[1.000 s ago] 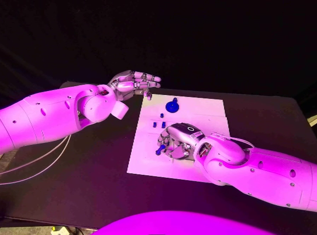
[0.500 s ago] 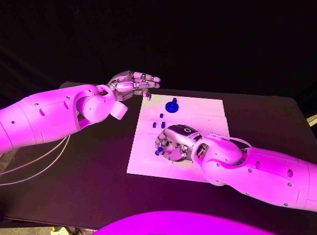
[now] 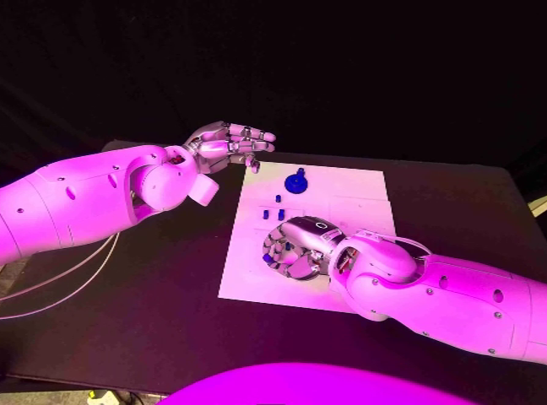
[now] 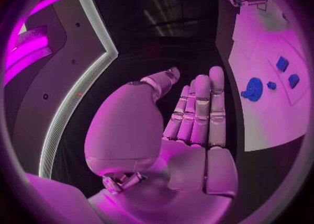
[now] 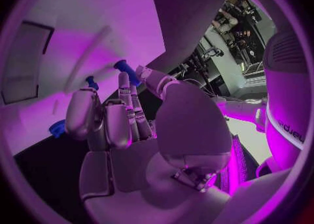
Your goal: Assemble the parts on the task board
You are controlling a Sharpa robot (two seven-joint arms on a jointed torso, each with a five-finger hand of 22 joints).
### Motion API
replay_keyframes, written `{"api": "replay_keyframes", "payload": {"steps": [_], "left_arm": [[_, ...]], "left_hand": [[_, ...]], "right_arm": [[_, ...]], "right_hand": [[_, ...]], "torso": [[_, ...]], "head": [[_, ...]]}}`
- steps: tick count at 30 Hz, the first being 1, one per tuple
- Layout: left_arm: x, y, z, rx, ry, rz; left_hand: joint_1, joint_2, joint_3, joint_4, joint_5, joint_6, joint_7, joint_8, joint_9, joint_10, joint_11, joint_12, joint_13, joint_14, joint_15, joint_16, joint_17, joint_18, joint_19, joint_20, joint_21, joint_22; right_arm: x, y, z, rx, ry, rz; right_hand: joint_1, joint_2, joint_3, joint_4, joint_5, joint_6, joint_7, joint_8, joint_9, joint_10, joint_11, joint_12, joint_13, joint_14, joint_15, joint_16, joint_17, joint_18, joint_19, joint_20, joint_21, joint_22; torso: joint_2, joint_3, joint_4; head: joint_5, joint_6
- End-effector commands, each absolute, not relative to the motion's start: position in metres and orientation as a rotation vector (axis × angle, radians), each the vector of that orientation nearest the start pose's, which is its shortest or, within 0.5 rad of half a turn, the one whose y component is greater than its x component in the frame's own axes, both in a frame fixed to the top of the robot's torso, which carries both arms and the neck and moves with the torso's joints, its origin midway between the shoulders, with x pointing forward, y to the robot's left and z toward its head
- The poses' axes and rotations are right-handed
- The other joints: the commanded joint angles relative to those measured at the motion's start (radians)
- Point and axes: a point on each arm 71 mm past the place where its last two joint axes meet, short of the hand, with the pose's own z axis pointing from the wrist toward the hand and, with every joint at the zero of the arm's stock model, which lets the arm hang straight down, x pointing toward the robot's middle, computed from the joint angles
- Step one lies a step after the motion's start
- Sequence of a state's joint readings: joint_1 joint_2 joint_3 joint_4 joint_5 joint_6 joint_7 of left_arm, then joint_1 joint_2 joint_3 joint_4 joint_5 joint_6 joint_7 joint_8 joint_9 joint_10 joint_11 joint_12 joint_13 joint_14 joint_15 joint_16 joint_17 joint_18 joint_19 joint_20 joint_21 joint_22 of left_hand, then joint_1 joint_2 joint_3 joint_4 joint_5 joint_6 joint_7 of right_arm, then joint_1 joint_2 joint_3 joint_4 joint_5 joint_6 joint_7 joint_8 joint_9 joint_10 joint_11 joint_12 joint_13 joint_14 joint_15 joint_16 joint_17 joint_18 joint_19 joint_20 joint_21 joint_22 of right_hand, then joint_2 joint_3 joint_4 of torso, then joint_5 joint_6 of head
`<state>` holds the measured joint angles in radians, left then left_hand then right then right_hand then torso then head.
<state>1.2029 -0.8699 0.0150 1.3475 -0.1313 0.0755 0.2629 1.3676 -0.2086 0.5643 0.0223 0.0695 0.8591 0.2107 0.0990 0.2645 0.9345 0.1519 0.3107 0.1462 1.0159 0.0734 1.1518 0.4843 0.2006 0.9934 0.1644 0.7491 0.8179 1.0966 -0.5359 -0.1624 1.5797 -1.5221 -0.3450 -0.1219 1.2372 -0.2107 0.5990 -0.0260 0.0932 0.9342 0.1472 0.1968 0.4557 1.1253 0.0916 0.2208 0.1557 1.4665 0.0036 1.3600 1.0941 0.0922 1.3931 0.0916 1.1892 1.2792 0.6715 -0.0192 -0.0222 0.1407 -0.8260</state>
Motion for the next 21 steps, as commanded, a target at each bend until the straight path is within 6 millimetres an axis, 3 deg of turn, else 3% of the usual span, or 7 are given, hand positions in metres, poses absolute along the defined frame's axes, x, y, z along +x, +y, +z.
{"api": "replay_keyframes", "payload": {"steps": [1,13,17,21], "left_arm": [[0.515,0.255,-0.173,-0.972,1.641,-1.634],[0.515,0.257,-0.173,-0.974,1.643,-1.631],[0.514,0.258,-0.173,-0.976,1.642,-1.628],[0.514,0.26,-0.173,-0.979,1.64,-1.622]], "left_hand": [[-0.006,0.013,-0.032,0.012,-0.002,-0.006,0.007,0.015,-0.013,-0.022,0.001,0.016,-0.009,-0.014,0.002,-0.009,-0.009,-0.016,-0.001,0.001,-0.013,-0.013],[-0.006,0.013,-0.032,0.012,-0.002,-0.006,0.007,0.015,-0.013,-0.022,0.001,0.016,-0.009,-0.014,0.002,-0.009,-0.009,-0.016,-0.001,0.001,-0.013,-0.013],[-0.006,0.013,-0.032,0.012,-0.002,-0.006,0.007,0.015,-0.013,-0.022,0.001,0.016,-0.009,-0.014,0.002,-0.009,-0.009,-0.016,-0.001,0.001,-0.013,-0.013],[-0.006,0.013,-0.032,0.012,-0.002,-0.006,0.007,0.015,-0.013,-0.022,0.001,0.016,-0.009,-0.014,0.002,-0.009,-0.009,-0.016,-0.001,0.001,-0.013,-0.013]], "right_arm": [[0.4,-0.033,-0.251,-0.39,1.734,0.982],[0.398,-0.045,-0.244,-0.34,1.676,0.99],[0.397,-0.059,-0.237,-0.313,1.666,0.989],[0.401,-0.087,-0.223,-0.212,1.667,0.993]], "right_hand": [[-0.005,-0.012,-0.014,0.009,0.022,-0.017,0.0,-0.017,0.001,-0.063,-0.002,-0.015,-0.011,0.017,0.002,0.019,0.012,-0.001,-0.005,0.012,-0.02,-0.011],[0.006,-0.018,-0.033,0.01,0.03,-0.046,0.002,-0.037,-0.005,-0.105,0.002,0.011,-0.003,0.009,0.007,0.015,-0.002,0.004,-0.016,0.019,-0.044,-0.025],[0.003,-0.025,-0.045,0.013,0.034,-0.048,0.001,-0.039,-0.006,-0.104,0.0,0.03,0.004,0.01,0.005,0.017,0.002,0.004,-0.013,0.018,-0.041,-0.021],[0.001,-0.026,-0.068,0.029,0.041,-0.035,0.003,-0.039,-0.004,-0.073,-0.011,0.1,0.033,0.014,-0.004,0.023,0.012,-0.002,0.004,0.011,-0.016,0.0]], "torso": [[0.0,0.0001,-0.0005],[-0.001,-0.0001,-0.0006],[-0.002,-0.0007,-0.0025],[-0.004,-0.0011,-0.0038]], "head": [[-0.001,0.001],[-0.012,0.005],[-0.017,0.005],[-0.031,0.009]]}}
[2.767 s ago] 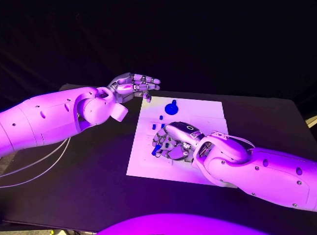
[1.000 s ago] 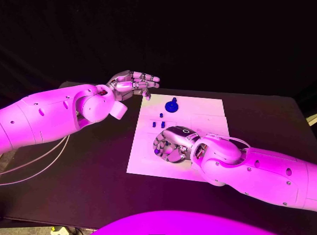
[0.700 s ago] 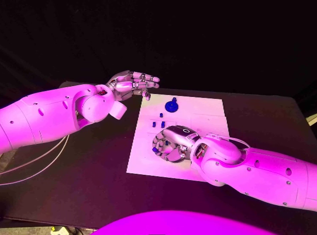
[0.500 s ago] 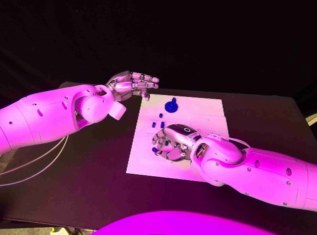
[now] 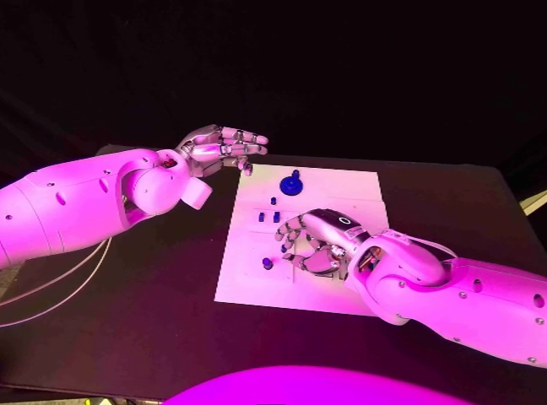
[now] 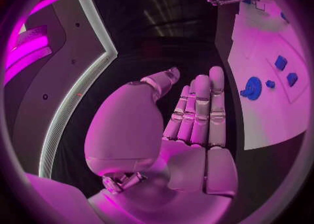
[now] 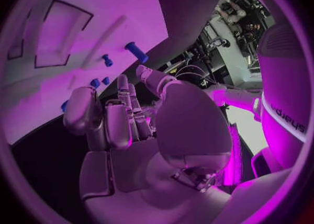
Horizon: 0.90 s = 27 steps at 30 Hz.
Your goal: Assemble the parts on the task board
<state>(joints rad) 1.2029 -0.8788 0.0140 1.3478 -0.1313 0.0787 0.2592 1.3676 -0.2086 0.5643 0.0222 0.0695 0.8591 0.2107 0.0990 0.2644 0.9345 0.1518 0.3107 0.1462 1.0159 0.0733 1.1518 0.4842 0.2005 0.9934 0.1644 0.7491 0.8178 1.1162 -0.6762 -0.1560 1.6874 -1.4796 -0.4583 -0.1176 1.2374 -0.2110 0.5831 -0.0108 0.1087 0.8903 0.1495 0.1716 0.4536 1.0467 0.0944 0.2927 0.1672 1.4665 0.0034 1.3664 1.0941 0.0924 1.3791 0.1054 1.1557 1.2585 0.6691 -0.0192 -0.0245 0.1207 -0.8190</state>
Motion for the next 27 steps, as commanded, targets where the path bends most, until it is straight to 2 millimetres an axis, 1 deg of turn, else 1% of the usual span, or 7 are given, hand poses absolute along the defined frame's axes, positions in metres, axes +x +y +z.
{"api": "replay_keyframes", "payload": {"steps": [1,6,9,12,15,24,27], "left_arm": [[0.514,0.261,-0.173,-0.98,1.639,-1.621],[0.513,0.263,-0.174,-0.985,1.634,-1.616],[0.513,0.263,-0.175,-0.989,1.63,-1.615],[0.513,0.263,-0.176,-0.991,1.629,-1.616],[0.512,0.262,-0.178,-0.996,1.63,-1.618],[0.51,0.262,-0.182,-1.006,1.628,-1.618],[0.509,0.262,-0.182,-1.007,1.627,-1.619]], "left_hand": [[-0.006,0.013,-0.032,0.012,-0.002,-0.006,0.007,0.015,-0.013,-0.022,0.001,0.016,-0.009,-0.014,0.002,-0.009,-0.009,-0.016,-0.001,0.001,-0.013,-0.013],[-0.008,0.013,-0.034,0.014,-0.003,-0.007,0.007,0.016,-0.014,-0.024,0.001,0.017,-0.009,-0.015,0.002,-0.01,-0.01,-0.016,-0.001,0.001,-0.014,-0.014],[-0.008,0.013,-0.034,0.014,-0.003,-0.007,0.007,0.016,-0.014,-0.024,0.001,0.017,-0.009,-0.015,0.002,-0.01,-0.01,-0.016,-0.001,0.001,-0.014,-0.014],[-0.008,0.013,-0.034,0.014,-0.003,-0.007,0.007,0.016,-0.014,-0.024,0.001,0.017,-0.009,-0.015,0.002,-0.01,-0.01,-0.016,-0.001,0.001,-0.014,-0.014],[-0.008,0.012,-0.035,0.015,-0.003,-0.007,0.006,0.016,-0.014,-0.023,0.001,0.018,-0.009,-0.016,0.002,-0.01,-0.01,-0.016,-0.001,0.001,-0.015,-0.015],[-0.008,0.012,-0.035,0.015,-0.003,-0.007,0.006,0.016,-0.014,-0.023,0.001,0.018,-0.009,-0.016,0.002,-0.01,-0.01,-0.016,-0.001,0.001,-0.015,-0.015],[-0.008,0.012,-0.035,0.015,-0.003,-0.007,0.006,0.016,-0.014,-0.023,0.001,0.018,-0.009,-0.016,0.002,-0.01,-0.01,-0.016,-0.001,0.001,-0.015,-0.015]], "right_arm": [[0.403,-0.096,-0.218,-0.171,1.674,0.993],[0.413,-0.138,-0.203,0.05,1.742,0.983],[0.416,-0.165,-0.2,0.164,1.795,0.946],[0.417,-0.186,-0.2,0.227,1.837,0.893],[0.415,-0.202,-0.204,0.252,1.876,0.831],[0.402,-0.234,-0.218,0.239,1.93,0.629],[0.399,-0.241,-0.224,0.243,1.936,0.572]], "right_hand": [[0.001,-0.025,-0.056,0.017,0.028,0.013,-0.002,-0.013,-0.001,0.026,-0.017,0.051,0.032,0.015,-0.006,0.019,0.017,-0.004,0.022,-0.005,0.026,0.027],[-0.001,-0.033,-0.096,0.033,0.066,0.027,0.003,0.005,0.009,0.135,-0.03,0.202,0.119,0.019,-0.016,0.024,0.026,-0.008,0.035,-0.015,0.045,0.044],[-0.016,-0.023,-0.166,0.079,0.079,-0.002,-0.009,0.085,0.055,0.066,-0.049,0.491,0.361,0.028,-0.029,0.039,0.052,-0.016,0.053,-0.025,0.072,0.071],[-0.021,-0.018,-0.193,0.114,0.08,-0.023,-0.017,0.15,0.086,0.15,-0.047,0.8,0.725,0.039,-0.03,0.066,0.11,-0.022,0.069,-0.03,0.105,0.099],[-0.028,-0.014,-0.215,0.149,0.08,-0.038,-0.02,0.199,0.104,0.226,-0.048,0.95,0.922,0.048,-0.032,0.091,0.163,-0.029,0.082,-0.03,0.136,0.125],[-0.058,-0.012,-0.294,0.233,0.102,-0.053,-0.027,0.255,0.113,0.286,-0.052,1.042,1.057,0.061,-0.035,0.126,0.245,-0.039,0.102,-0.033,0.181,0.161],[-0.06,-0.013,-0.363,0.278,0.122,-0.059,-0.03,0.273,0.112,0.287,-0.053,1.043,1.067,0.063,-0.035,0.132,0.259,-0.041,0.105,-0.034,0.19,0.17]], "torso": [[-0.002,-0.0014,-0.0017],[-0.008,-0.0033,-0.0066],[-0.016,-0.005,-0.0106],[-0.02,-0.0056,-0.0136],[-0.025,-0.0054,-0.0162],[-0.034,-0.008,-0.0225],[-0.035,-0.0095,-0.0226]], "head": [[-0.015,0.003],[-0.037,0.002],[-0.053,-0.003],[-0.065,-0.001],[-0.073,-0.005],[-0.089,-0.012],[-0.094,-0.012]]}}
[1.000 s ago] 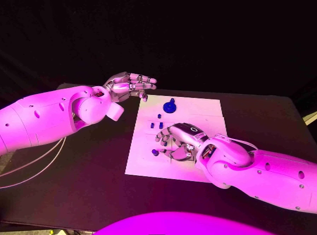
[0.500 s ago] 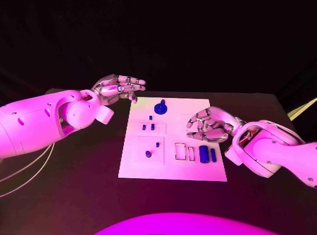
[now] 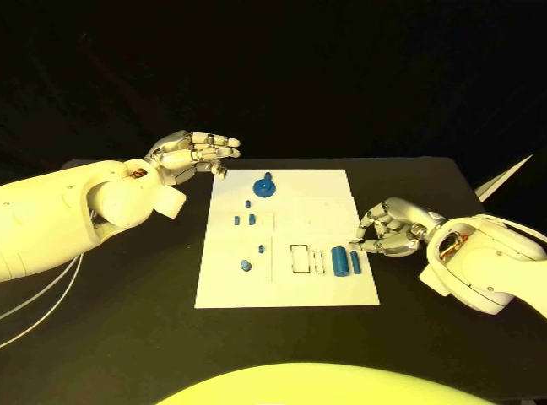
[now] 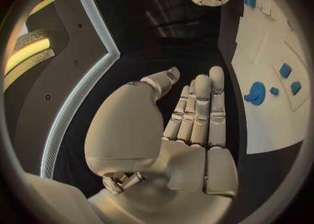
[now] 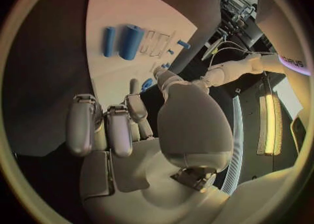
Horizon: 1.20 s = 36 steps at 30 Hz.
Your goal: Assemble the parts on the task board
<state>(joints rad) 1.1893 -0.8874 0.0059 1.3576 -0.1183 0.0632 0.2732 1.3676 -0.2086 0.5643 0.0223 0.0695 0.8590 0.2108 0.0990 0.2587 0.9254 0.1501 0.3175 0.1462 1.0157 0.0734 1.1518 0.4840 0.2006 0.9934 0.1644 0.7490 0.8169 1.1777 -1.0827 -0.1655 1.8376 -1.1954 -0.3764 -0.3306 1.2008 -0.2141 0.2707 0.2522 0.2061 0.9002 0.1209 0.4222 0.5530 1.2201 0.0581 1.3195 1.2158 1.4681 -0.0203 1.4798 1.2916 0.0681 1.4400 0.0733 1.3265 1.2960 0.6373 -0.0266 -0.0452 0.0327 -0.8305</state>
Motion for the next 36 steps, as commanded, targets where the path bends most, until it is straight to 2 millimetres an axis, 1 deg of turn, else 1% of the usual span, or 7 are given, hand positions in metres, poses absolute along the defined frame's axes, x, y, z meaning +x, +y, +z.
{"api": "replay_keyframes", "payload": {"steps": [1,3,7,10,26,31,36], "left_arm": [[0.509,0.262,-0.182,-1.007,1.626,-1.619],[0.509,0.262,-0.182,-1.008,1.626,-1.619],[0.509,0.262,-0.182,-1.008,1.625,-1.62],[0.509,0.263,-0.182,-1.008,1.625,-1.621],[0.508,0.263,-0.183,-1.009,1.628,-1.622],[0.508,0.263,-0.183,-1.009,1.629,-1.623],[0.508,0.264,-0.183,-1.01,1.631,-1.622]], "left_hand": [[-0.008,0.012,-0.035,0.015,-0.003,-0.007,0.006,0.016,-0.008,-0.014,0.003,0.011,-0.009,-0.016,0.002,-0.01,-0.01,-0.017,-0.001,0.001,-0.015,-0.014],[-0.008,0.012,-0.035,0.015,-0.003,-0.007,0.006,0.016,-0.008,-0.014,0.003,0.011,-0.009,-0.016,0.002,-0.01,-0.01,-0.017,-0.001,0.001,-0.015,-0.014],[-0.008,0.012,-0.035,0.015,-0.003,-0.007,0.006,0.016,-0.008,-0.014,0.003,0.011,-0.009,-0.016,0.002,-0.01,-0.01,-0.017,-0.001,0.001,-0.015,-0.014],[-0.008,0.012,-0.035,0.015,-0.003,-0.007,0.006,0.016,-0.008,-0.014,0.003,0.011,-0.009,-0.016,0.002,-0.01,-0.01,-0.017,-0.001,0.001,-0.015,-0.014],[-0.008,0.013,-0.036,0.015,-0.002,-0.007,0.006,0.017,-0.009,-0.014,0.003,0.012,-0.009,-0.016,0.002,-0.01,-0.01,-0.016,-0.001,0.001,-0.016,-0.015],[-0.008,0.013,-0.036,0.015,-0.002,-0.007,0.006,0.017,-0.009,-0.014,0.003,0.012,-0.009,-0.016,0.002,-0.01,-0.01,-0.016,-0.001,0.001,-0.016,-0.015],[-0.008,0.013,-0.036,0.015,-0.002,-0.007,0.006,0.017,-0.009,-0.014,0.003,0.012,-0.009,-0.016,0.002,-0.01,-0.01,-0.016,-0.001,0.001,-0.016,-0.015]], "right_arm": [[0.398,-0.243,-0.226,0.244,1.936,0.559],[0.397,-0.244,-0.23,0.245,1.938,0.537],[0.393,-0.242,-0.24,0.246,1.945,0.511],[0.392,-0.238,-0.245,0.243,1.951,0.506],[0.392,-0.22,-0.265,0.227,1.984,0.521],[0.392,-0.216,-0.269,0.223,1.994,0.524],[0.392,-0.211,-0.272,0.218,2.001,0.529]], "right_hand": [[-0.024,-0.011,-0.06,0.021,0.034,-0.069,-0.001,0.025,0.013,0.115,-0.018,0.018,0.021,0.062,-0.012,0.02,0.064,-0.017,0.045,-0.002,0.022,0.134],[-0.022,-0.006,-0.097,0.036,0.041,-0.071,-0.002,0.034,0.012,0.121,-0.019,0.023,0.033,0.063,-0.013,0.023,0.073,-0.019,0.047,-0.002,0.027,0.139],[-0.024,0.015,-0.161,0.039,0.041,-0.073,-0.004,0.048,0.008,0.13,-0.02,0.028,0.048,0.066,-0.014,0.029,0.091,-0.021,0.052,-0.003,0.04,0.15],[-0.02,0.022,-0.178,0.038,0.042,-0.073,-0.005,0.051,0.007,0.13,-0.021,0.027,0.049,0.066,-0.014,0.03,0.093,-0.021,0.053,-0.003,0.04,0.15],[-0.016,0.036,-0.193,0.038,0.045,-0.071,-0.006,0.057,0.006,0.133,-0.021,0.029,0.055,0.067,-0.014,0.032,0.098,-0.022,0.054,-0.003,0.043,0.154],[-0.016,0.039,-0.196,0.039,0.046,-0.07,-0.006,0.058,0.005,0.133,-0.022,0.029,0.056,0.068,-0.015,0.032,0.1,-0.022,0.054,-0.003,0.043,0.153],[-0.016,0.042,-0.197,0.039,0.046,-0.069,-0.007,0.059,0.005,0.134,-0.022,0.03,0.057,0.068,-0.015,0.032,0.1,-0.022,0.054,-0.003,0.044,0.154]], "torso": [[-0.003,-0.0028,-0.0023],[-0.003,-0.0035,-0.0031],[-0.001,-0.0013,-0.0012],[0.0,-0.0013,-0.0001],[0.001,0.0003,-0.0007],[0.002,-0.0014,-0.0003],[0.002,-0.0007,-0.0011]], "head": [[-0.007,-0.001],[-0.007,-0.001],[-0.009,0.001],[-0.007,0.001],[-0.003,0.001],[-0.001,0.001],[0.002,0.001]]}}
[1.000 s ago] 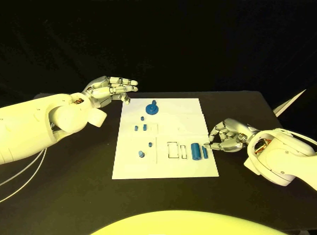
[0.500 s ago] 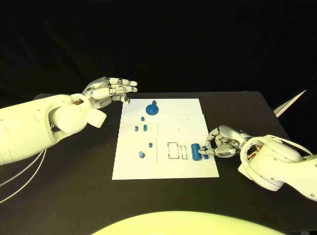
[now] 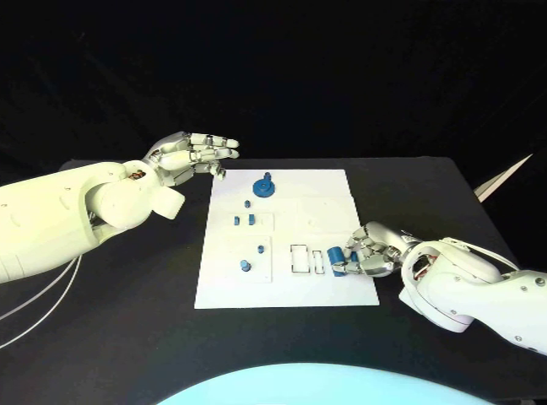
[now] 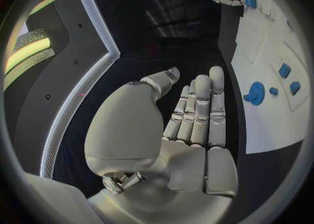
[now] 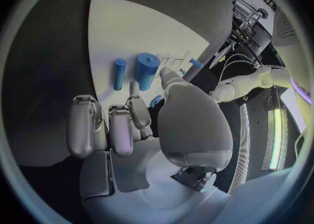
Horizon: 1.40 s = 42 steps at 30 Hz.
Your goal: Assemble the parts on the task board
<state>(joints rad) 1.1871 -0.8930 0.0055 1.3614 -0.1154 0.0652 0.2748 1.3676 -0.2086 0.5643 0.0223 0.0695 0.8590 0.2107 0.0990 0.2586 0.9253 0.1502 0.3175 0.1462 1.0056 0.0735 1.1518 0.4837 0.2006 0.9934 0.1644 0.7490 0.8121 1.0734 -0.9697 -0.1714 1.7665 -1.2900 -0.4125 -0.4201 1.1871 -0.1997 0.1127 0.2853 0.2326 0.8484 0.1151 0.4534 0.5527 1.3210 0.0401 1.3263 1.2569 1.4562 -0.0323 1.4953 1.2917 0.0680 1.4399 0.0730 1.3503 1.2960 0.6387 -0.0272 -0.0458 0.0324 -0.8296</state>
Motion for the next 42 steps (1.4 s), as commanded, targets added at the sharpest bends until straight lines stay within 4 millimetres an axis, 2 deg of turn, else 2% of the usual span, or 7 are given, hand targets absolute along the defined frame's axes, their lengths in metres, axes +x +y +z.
{"api": "replay_keyframes", "payload": {"steps": [1,12,18,22,25,30,42], "left_arm": [[0.508,0.263,-0.183,-1.01,1.631,-1.622],[0.508,0.264,-0.183,-1.01,1.634,-1.622],[0.507,0.264,-0.183,-1.011,1.638,-1.622],[0.507,0.264,-0.183,-1.011,1.639,-1.622],[0.507,0.265,-0.183,-1.012,1.64,-1.621],[0.507,0.265,-0.183,-1.012,1.64,-1.62],[0.507,0.266,-0.183,-1.015,1.644,-1.615]], "left_hand": [[-0.008,0.013,-0.036,0.015,-0.002,-0.007,0.006,0.017,-0.009,-0.014,0.003,0.012,-0.009,-0.006,0.002,-0.01,-0.01,-0.016,-0.001,0.001,-0.016,-0.01],[-0.008,0.013,-0.037,0.016,-0.002,-0.007,0.006,0.018,-0.01,-0.015,0.002,0.014,-0.009,-0.006,0.002,-0.009,-0.01,-0.016,-0.001,0.001,-0.017,-0.011],[-0.008,0.013,-0.037,0.016,-0.002,-0.007,0.006,0.018,-0.01,-0.015,0.002,0.014,-0.009,-0.006,0.002,-0.009,-0.01,-0.016,-0.001,0.001,-0.017,-0.011],[-0.008,0.013,-0.038,0.017,-0.002,-0.007,0.006,0.018,-0.01,-0.015,0.003,0.014,-0.009,-0.006,0.002,-0.009,-0.01,-0.016,-0.001,0.001,-0.018,-0.012],[-0.008,0.013,-0.038,0.017,-0.002,-0.007,0.006,0.018,-0.01,-0.015,0.003,0.014,-0.009,-0.006,0.002,-0.009,-0.01,-0.016,-0.001,0.001,-0.018,-0.012],[-0.008,0.013,-0.038,0.017,-0.002,-0.007,0.006,0.018,-0.01,-0.015,0.003,0.014,-0.009,-0.006,0.002,-0.009,-0.01,-0.016,-0.001,0.001,-0.018,-0.012],[-0.008,0.014,-0.038,0.017,-0.002,-0.007,0.006,0.019,-0.011,-0.016,0.003,0.014,-0.009,-0.007,0.002,-0.009,-0.011,-0.017,0.0,0.001,-0.018,-0.012]], "right_arm": [[0.392,-0.21,-0.272,0.217,2.003,0.528],[0.398,-0.207,-0.282,0.194,2.033,0.48],[0.4,-0.204,-0.285,0.184,2.037,0.463],[0.4,-0.202,-0.285,0.187,2.036,0.465],[0.4,-0.201,-0.284,0.203,2.022,0.482],[0.397,-0.198,-0.28,0.248,1.987,0.528],[0.395,-0.195,-0.255,0.357,1.923,0.62]], "right_hand": [[-0.003,0.028,-0.04,0.006,0.02,-0.017,-0.001,0.028,0.005,0.034,-0.004,0.023,0.016,0.079,-0.003,0.017,0.099,-0.022,0.054,-0.003,0.02,0.154],[-0.005,0.034,-0.046,0.006,0.019,-0.015,-0.001,0.031,0.005,0.031,-0.004,0.021,0.014,0.079,-0.003,0.017,0.1,-0.022,0.054,-0.003,0.018,0.154],[0.014,0.05,-0.048,0.002,0.024,-0.008,-0.004,0.037,0.002,0.034,-0.007,0.022,0.019,0.08,-0.005,0.019,0.105,-0.023,0.055,-0.005,0.021,0.157],[0.054,0.072,-0.035,0.0,0.037,0.003,-0.008,0.042,-0.005,0.037,-0.011,0.02,0.023,0.08,-0.008,0.019,0.106,-0.023,0.055,-0.007,0.022,0.159],[0.066,0.083,-0.019,0.004,0.086,0.019,-0.012,0.041,-0.014,0.044,-0.014,0.023,0.032,0.08,-0.011,0.019,0.107,-0.023,0.056,-0.01,0.024,0.162],[0.068,0.094,0.01,0.004,0.136,0.045,-0.02,0.039,-0.023,0.058,-0.022,0.03,0.047,0.082,-0.017,0.021,0.115,-0.026,0.061,-0.015,0.035,0.17],[0.036,0.108,0.053,0.007,0.184,0.081,-0.034,0.042,-0.031,0.087,-0.035,0.049,0.078,0.085,-0.028,0.025,0.129,-0.03,0.07,-0.025,0.056,0.184]], "torso": [[0.0,-0.0004,0.0],[0.0,-0.0003,0.0002],[0.0,-0.0007,0.0002],[0.0,-0.0005,-0.0004],[-0.001,0.0001,-0.0007],[-0.001,0.0007,-0.001],[-0.001,-0.0007,-0.0015]], "head": [[0.002,0.001],[0.005,-0.002],[0.003,-0.002],[0.004,-0.001],[0.006,0.0],[0.008,0.002],[0.005,0.006]]}}
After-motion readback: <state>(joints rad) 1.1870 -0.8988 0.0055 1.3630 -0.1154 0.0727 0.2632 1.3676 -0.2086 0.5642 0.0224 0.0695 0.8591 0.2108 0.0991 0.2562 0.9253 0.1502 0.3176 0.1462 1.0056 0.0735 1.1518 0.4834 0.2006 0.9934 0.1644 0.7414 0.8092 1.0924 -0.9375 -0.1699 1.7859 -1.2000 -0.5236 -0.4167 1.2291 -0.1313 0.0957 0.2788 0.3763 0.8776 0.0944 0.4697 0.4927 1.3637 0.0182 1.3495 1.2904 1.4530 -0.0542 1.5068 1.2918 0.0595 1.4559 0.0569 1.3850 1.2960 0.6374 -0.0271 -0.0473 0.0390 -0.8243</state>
